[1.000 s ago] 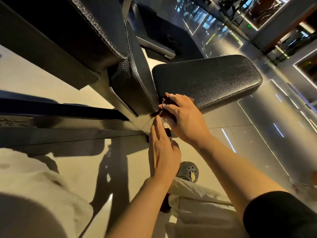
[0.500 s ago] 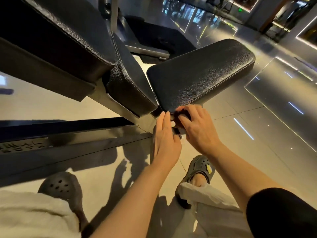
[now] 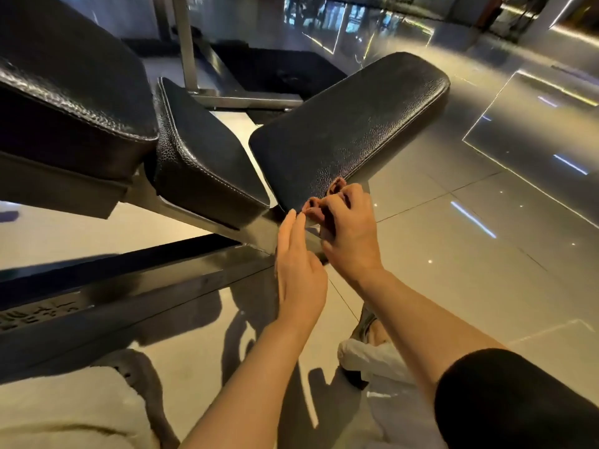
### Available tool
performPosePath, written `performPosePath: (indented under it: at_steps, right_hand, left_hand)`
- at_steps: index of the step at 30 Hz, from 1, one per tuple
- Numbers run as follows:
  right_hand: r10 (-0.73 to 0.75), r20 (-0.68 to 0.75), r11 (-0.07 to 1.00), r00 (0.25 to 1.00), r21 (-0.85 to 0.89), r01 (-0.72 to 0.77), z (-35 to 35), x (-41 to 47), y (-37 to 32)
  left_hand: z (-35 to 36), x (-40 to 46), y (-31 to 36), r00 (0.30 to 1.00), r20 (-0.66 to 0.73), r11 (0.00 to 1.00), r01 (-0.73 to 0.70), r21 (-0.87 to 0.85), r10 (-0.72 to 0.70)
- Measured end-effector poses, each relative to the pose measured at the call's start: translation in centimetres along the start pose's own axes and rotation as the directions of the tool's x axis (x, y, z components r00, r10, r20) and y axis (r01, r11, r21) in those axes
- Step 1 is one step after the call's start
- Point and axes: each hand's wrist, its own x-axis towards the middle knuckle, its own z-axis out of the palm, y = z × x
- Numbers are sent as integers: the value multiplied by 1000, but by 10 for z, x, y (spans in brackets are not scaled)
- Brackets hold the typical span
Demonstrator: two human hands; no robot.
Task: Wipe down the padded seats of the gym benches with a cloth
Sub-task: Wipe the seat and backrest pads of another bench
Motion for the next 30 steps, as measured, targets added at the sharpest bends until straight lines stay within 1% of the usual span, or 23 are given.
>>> performPosePath:
  at_steps: [2, 3, 4, 6, 9, 11, 13, 14, 15, 18, 20, 21, 22, 25, 28, 30]
  right_hand:
    - [-52, 119, 996, 992, 80, 42, -15, -3, -1]
    - [-40, 128, 990, 991, 141, 22, -23, -4, -3]
    - [8, 99, 978, 995, 208, -29, -32, -5, -8]
    - [163, 57, 922, 985, 346, -173, -52, -4, -21]
    - [343, 121, 772, 931, 529, -353, -86, -6, -33]
    - [385, 169, 642, 907, 657, -395, -116, -11, -39]
    - [418, 173, 565, 892, 719, -404, -150, -20, -45]
    - [421, 182, 543, 888, 734, -408, -167, -25, -48]
    - [415, 195, 542, 889, 731, -413, -184, -30, -50]
    - [366, 260, 615, 893, 653, -442, -229, -48, -63]
    - [375, 296, 647, 879, 595, -476, -253, -64, -71]
    - [400, 282, 675, 872, 553, -489, -264, -73, -73]
    - [437, 237, 713, 868, 496, -495, -274, -80, -75]
    - [517, 24, 802, 855, 336, -494, -300, -102, -82]
    - [533, -149, 836, 833, 243, -492, -321, -120, -88]
    - [520, -232, 853, 822, 195, -485, -335, -131, -96]
  left_hand:
    - [-2, -2, 2, 998, -60, 1000, -4, -30, 2]
    - [-2, -4, 6, 997, -75, 998, -2, -60, -2]
    - [-2, -5, 13, 998, -65, 994, 8, -108, -16]
    - [-2, -9, 33, 998, 16, 970, 55, -235, -53]
    - [-7, -14, 71, 991, 125, 914, 98, -393, -52]
    - [-15, -21, 98, 978, 206, 886, 125, -446, -34]
    - [-25, -32, 121, 956, 295, 846, 162, -509, -6]
    - [-30, -38, 132, 944, 328, 831, 167, -531, 19]
    - [-36, -43, 143, 934, 353, 831, 157, -534, 50]
    - [-49, -54, 166, 909, 397, 877, 87, -473, 124]
    - [-54, -62, 178, 892, 425, 907, 42, -418, 155]
    - [-56, -67, 183, 881, 438, 916, 13, -401, 179]
    - [-57, -72, 189, 871, 449, 920, -8, -393, 200]
    - [-62, -90, 202, 853, 451, 906, -59, -418, 263]
    - [-61, -107, 212, 826, 423, 886, -180, -428, 372]
    - [-63, -119, 224, 783, 441, 877, -265, -401, 439]
